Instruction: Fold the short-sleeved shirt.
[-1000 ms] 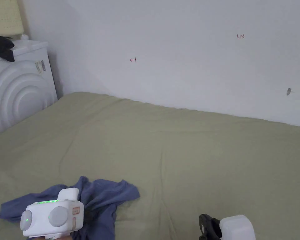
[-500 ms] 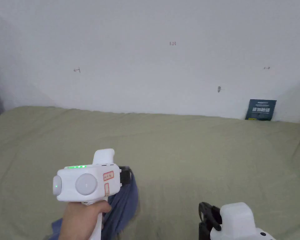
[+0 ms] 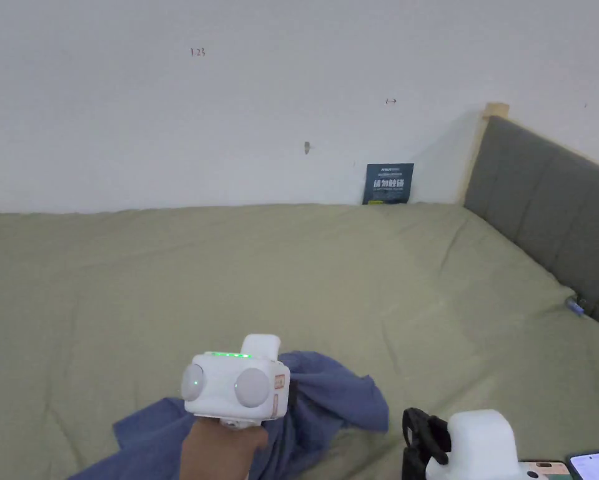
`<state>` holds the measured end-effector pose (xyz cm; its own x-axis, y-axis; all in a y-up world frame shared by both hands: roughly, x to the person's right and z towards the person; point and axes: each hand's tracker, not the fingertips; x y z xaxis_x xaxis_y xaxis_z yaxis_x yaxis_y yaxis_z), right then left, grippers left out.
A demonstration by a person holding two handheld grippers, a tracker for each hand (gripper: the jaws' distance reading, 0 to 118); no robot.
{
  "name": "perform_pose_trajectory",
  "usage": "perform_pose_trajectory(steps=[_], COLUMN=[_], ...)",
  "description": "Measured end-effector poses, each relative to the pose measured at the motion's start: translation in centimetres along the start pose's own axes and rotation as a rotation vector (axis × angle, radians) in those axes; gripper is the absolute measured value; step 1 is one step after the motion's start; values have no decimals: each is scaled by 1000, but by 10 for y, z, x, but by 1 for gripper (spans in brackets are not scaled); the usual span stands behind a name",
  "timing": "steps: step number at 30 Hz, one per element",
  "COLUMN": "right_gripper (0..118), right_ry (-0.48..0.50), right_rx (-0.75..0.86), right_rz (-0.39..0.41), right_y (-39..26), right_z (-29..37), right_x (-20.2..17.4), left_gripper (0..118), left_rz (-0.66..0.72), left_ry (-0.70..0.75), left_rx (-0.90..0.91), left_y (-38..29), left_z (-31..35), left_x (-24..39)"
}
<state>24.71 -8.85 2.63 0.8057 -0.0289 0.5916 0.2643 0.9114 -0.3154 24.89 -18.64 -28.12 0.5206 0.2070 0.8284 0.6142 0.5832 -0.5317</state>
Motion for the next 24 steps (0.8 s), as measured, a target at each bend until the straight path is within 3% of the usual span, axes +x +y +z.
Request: perform_pose_trajectory(steps=[3, 4, 5, 6, 7, 8, 9, 15, 18, 19, 21, 22, 24], right_gripper=[0, 0, 0, 0, 0, 0, 0, 0, 0, 0, 0, 0, 0], right_ry=[-10, -11, -11, -7, -1, 4, 11, 58, 89, 104, 127, 145, 163], right_rx=[-14, -17, -20, -22, -26, -27, -25, -20, -23, -28, -42, -52, -71], right_rz=[-4, -2, 2, 4, 4, 4, 7, 34, 42, 41, 41, 43, 61], right_y=[-4, -5, -6, -5, -5, -6, -7, -21, -31, -36, -44, -48, -55], right_z=[-6, -7, -8, -8, -7, -6, -2, 30, 49, 55, 65, 68, 73], right_x=[8, 9, 9, 8, 6, 4, 0, -31, -50, -56, -68, -72, -84], left_gripper=[2, 18, 55, 104, 104, 115, 118, 117, 111, 93, 30, 8, 4], left_rz=[-4, 0, 0, -28, -46, -56, -56, 17, 57, 66, 57, 62, 111], left_ry=[10, -2, -7, 31, 33, 13, -23, 19, 59, 80, 133, 154, 137], left_rx=[-21, -8, 29, 112, 159, 169, 254, 351, 293, 271, 214, 173, 145], left_y=[-13, -16, -17, -19, -23, -31, -49, -151, -195, -211, -234, -245, -263], left_z=[-24, -21, -14, 1, 14, 30, 52, 187, 208, 218, 234, 239, 250], left_x=[4, 0, 0, 3, 3, -4, -7, -26, -58, -65, -77, -84, -109])
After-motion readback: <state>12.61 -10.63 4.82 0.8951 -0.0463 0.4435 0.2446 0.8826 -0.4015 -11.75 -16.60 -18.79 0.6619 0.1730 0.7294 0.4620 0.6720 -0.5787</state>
